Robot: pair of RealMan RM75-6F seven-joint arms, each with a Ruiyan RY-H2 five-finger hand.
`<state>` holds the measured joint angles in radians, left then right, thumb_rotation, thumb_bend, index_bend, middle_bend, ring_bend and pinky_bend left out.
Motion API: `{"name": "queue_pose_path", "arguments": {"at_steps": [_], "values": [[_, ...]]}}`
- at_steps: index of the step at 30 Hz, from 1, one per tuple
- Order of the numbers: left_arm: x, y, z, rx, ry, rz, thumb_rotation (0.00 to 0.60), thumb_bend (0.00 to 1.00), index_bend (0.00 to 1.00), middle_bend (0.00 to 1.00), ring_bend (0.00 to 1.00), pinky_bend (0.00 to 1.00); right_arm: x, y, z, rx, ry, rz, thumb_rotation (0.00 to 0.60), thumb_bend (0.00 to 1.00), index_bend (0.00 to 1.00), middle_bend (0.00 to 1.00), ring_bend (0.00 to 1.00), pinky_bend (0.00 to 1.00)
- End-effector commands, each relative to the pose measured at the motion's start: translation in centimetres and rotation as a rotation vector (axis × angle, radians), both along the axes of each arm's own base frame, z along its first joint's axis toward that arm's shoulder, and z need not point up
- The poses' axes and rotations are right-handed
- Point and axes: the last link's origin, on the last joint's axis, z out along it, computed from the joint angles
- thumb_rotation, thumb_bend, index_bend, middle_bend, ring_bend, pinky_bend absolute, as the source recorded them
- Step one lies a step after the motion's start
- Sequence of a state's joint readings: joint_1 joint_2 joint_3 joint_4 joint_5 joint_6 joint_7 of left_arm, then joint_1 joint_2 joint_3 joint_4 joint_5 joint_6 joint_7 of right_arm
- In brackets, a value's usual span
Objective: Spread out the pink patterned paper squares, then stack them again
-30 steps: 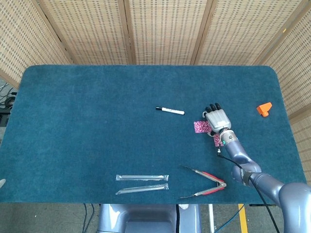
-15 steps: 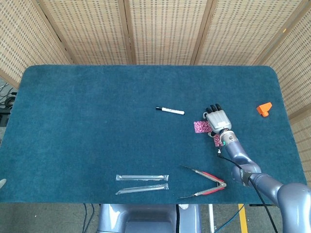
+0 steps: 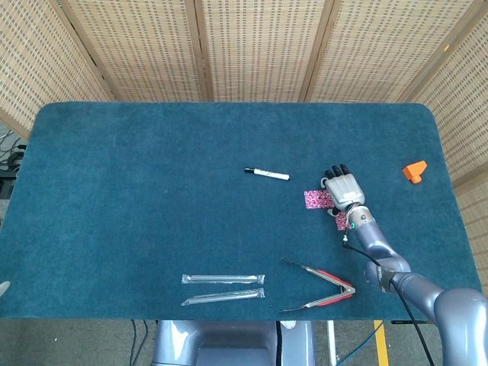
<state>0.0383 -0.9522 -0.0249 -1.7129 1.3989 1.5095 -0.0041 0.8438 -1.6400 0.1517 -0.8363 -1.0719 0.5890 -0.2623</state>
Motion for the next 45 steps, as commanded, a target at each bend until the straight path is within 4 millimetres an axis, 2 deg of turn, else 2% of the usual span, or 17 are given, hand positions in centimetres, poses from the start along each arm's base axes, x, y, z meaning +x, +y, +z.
{"name": "queue_pose_path", "arguments": {"at_steps": [1, 45], "values": [[0.0, 0.0, 0.0, 0.0, 0.0, -0.001, 0.6, 0.03, 0.03, 0.0, 0.0, 0.0, 0.0, 0.0, 0.0, 0.001, 0.002, 0.0, 0.6, 0.24, 0.3, 0.15, 0.0, 0.0], [-0.8, -0.2, -0.1, 0.001, -0.006, 0.021, 0.6, 0.03, 0.03, 0.0, 0.0, 0.0, 1.1, -0.7, -0.3, 0.019, 0.052, 0.014, 0.6, 0.25, 0.34, 0.17, 0.0, 0.0]]}}
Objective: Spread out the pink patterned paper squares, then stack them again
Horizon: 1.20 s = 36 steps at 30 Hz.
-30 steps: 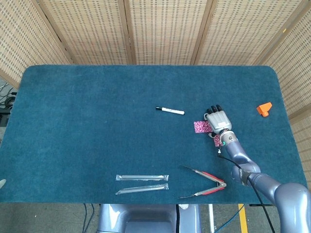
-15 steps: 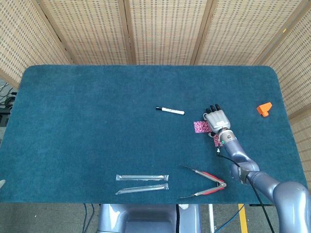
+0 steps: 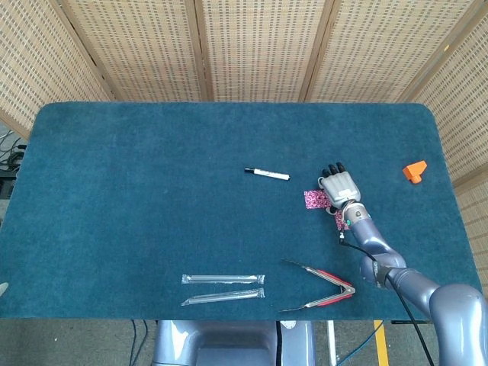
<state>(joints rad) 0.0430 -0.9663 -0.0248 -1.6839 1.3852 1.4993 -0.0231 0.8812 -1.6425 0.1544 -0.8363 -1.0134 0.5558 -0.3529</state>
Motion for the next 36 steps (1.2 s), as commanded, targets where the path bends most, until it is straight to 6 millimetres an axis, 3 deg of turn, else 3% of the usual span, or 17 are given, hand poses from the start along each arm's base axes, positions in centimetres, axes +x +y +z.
{"name": "queue_pose_path", "arguments": {"at_steps": [1, 36], "values": [[0.0, 0.0, -0.01, 0.0, 0.0, 0.0, 0.6, 0.03, 0.03, 0.0, 0.0, 0.0, -0.06, 0.03, -0.06, 0.001, 0.002, -0.002, 0.6, 0.26, 0.34, 0.17, 0.0, 0.0], [-0.04, -0.09, 0.09, 0.002, -0.001, 0.001, 0.6, 0.03, 0.03, 0.0, 0.0, 0.0, -0.53, 0.25, -0.3, -0.011, -0.012, -0.014, 0.6, 0.26, 0.4, 0.19, 0.0, 0.0]]}}
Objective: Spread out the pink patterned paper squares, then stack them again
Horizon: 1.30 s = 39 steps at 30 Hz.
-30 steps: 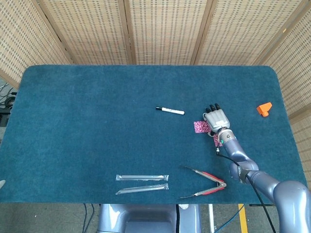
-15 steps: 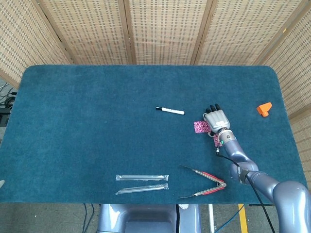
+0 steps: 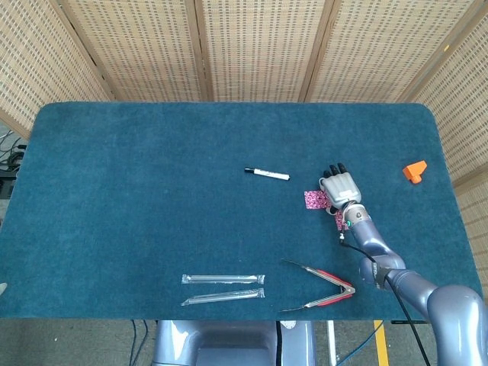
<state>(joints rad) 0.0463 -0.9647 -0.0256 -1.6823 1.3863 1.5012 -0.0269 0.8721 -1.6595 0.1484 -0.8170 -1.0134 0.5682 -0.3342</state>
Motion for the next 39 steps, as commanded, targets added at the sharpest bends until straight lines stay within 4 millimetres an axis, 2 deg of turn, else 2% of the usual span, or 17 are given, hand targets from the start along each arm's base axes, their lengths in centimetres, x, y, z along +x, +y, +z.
{"name": "queue_pose_path", "arguments": {"at_steps": [1, 25, 39], "values": [[0.0, 0.0, 0.0, 0.0, -0.001, -0.001, 0.6, 0.03, 0.03, 0.0, 0.0, 0.0, -0.1, 0.0, 0.0, -0.001, 0.0, -0.001, 0.6, 0.26, 0.4, 0.19, 0.0, 0.0], [-0.1, 0.0, 0.1, 0.004, 0.0, 0.002, 0.6, 0.03, 0.03, 0.0, 0.0, 0.0, 0.4, -0.1, 0.9, -0.01, -0.023, 0.011, 0.6, 0.26, 0.41, 0.2, 0.0, 0.0], [0.2, 0.1, 0.1, 0.005, 0.001, -0.01, 0.6, 0.03, 0.03, 0.0, 0.0, 0.0, 0.2, 1.2, 3.2, -0.012, -0.038, 0.041, 0.6, 0.26, 0.41, 0.2, 0.0, 0.0]]}}
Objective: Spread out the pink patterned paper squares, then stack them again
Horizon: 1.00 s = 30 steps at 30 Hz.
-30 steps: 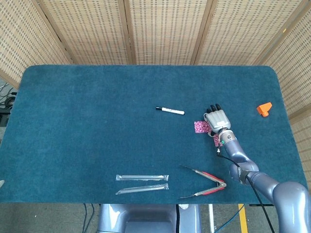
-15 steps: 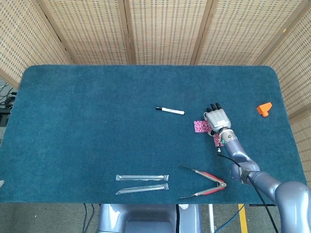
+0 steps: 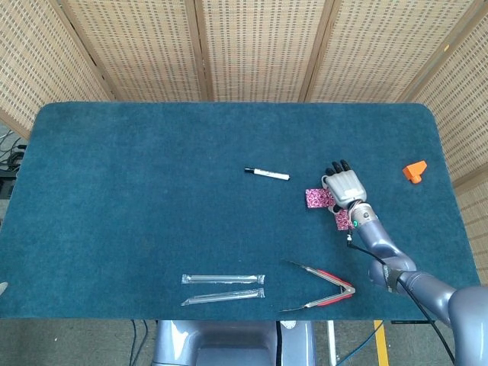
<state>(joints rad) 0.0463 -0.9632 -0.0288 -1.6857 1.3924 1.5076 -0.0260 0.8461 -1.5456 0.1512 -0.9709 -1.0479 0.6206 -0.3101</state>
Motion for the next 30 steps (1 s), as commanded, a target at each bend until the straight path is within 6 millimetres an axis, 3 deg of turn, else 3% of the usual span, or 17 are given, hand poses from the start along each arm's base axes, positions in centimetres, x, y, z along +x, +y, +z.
{"name": "queue_pose_path", "arguments": {"at_steps": [1, 14, 30], "values": [[0.0, 0.0, 0.0, 0.0, 0.0, 0.0, 0.6, 0.03, 0.03, 0.0, 0.0, 0.0, -0.5, 0.6, 0.9, 0.001, 0.002, 0.005, 0.6, 0.26, 0.41, 0.2, 0.0, 0.0], [0.4, -0.1, -0.1, -0.001, 0.0, -0.007, 0.6, 0.03, 0.03, 0.0, 0.0, 0.0, -2.9, 3.3, 2.8, 0.028, 0.021, -0.001, 0.6, 0.26, 0.41, 0.2, 0.0, 0.0], [0.7, -0.4, -0.2, -0.004, 0.0, -0.01, 0.6, 0.03, 0.03, 0.0, 0.0, 0.0, -5.4, 4.9, 3.1, 0.055, 0.046, -0.011, 0.6, 0.26, 0.41, 0.2, 0.0, 0.0]]}}
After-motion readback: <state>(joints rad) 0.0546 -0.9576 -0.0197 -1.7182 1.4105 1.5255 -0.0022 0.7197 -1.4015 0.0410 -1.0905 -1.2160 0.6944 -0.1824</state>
